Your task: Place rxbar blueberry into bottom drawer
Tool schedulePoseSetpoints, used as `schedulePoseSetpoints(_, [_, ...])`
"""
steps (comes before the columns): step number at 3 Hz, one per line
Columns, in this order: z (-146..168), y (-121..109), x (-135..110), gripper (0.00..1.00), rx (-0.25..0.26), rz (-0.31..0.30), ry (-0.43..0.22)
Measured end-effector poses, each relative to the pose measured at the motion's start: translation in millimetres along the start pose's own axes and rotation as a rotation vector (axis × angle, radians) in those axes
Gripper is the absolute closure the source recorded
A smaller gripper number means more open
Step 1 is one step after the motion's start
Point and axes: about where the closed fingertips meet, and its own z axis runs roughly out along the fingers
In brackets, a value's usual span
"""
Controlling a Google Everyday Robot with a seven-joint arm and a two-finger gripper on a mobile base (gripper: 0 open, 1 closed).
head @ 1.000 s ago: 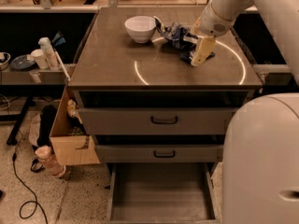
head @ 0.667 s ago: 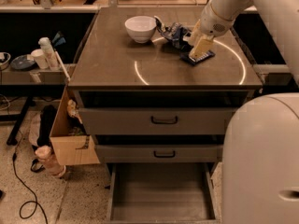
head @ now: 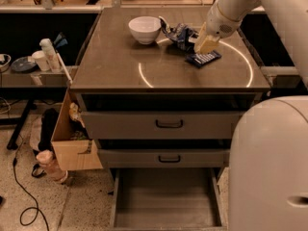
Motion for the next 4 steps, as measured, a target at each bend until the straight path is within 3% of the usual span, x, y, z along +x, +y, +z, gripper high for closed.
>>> schedulePoseSetpoints(3, [0.1,0.0,0.0,0.06,0.0,0.0,0.0])
schedulePoseSetpoints(4, [0.1,0.0,0.0,0.0,0.0,0.0,0.0])
